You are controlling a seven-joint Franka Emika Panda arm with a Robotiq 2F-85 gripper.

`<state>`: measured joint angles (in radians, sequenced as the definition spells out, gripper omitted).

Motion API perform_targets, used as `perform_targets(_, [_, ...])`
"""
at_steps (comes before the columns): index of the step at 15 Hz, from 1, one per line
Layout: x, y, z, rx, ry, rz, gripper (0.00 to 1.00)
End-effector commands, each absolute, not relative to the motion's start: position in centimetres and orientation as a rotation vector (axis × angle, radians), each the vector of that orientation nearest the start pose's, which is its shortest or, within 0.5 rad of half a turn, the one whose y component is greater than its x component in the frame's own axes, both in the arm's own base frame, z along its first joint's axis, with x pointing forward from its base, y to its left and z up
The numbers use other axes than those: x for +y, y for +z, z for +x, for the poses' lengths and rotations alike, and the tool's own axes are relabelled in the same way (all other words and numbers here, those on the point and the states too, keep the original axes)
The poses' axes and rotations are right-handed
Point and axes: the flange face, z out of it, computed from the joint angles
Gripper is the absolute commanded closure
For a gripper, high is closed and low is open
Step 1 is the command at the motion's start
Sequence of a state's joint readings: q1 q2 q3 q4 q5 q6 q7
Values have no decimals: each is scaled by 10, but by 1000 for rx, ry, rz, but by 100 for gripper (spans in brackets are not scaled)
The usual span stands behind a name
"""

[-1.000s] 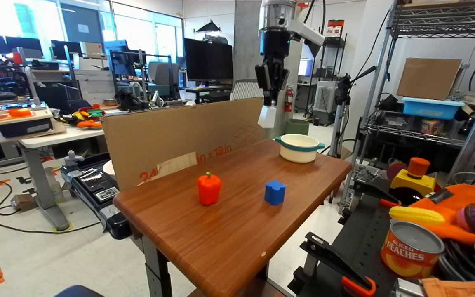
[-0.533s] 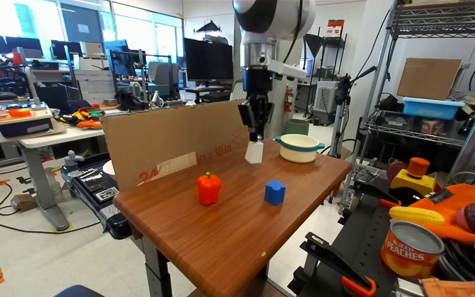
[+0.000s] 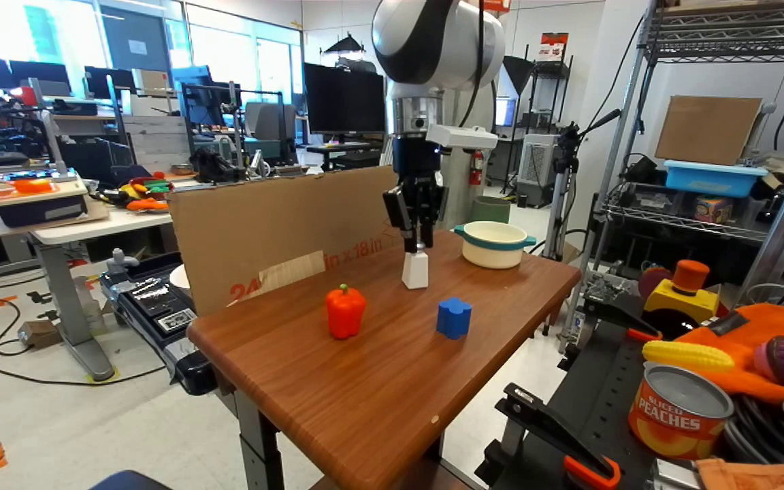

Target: Remove the white object from the bowl.

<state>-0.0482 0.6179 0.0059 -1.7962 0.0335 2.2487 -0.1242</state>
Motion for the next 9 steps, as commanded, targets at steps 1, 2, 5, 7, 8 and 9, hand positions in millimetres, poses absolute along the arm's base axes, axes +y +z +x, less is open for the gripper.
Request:
perform_targets(1, [-30, 219, 626, -32, 262, -3077, 24])
perform_targets(2, [-34, 236, 616, -16, 262, -3052, 17])
perform_targets(5, [-38, 230, 624, 0, 268, -3055, 21])
perform_targets(7, [-49, 259, 611, 41, 264, -3043, 5])
perform_targets(8, [-52, 266, 607, 48, 260, -3042, 2])
perform_targets(9, [-52, 268, 604, 49, 260, -3041, 2])
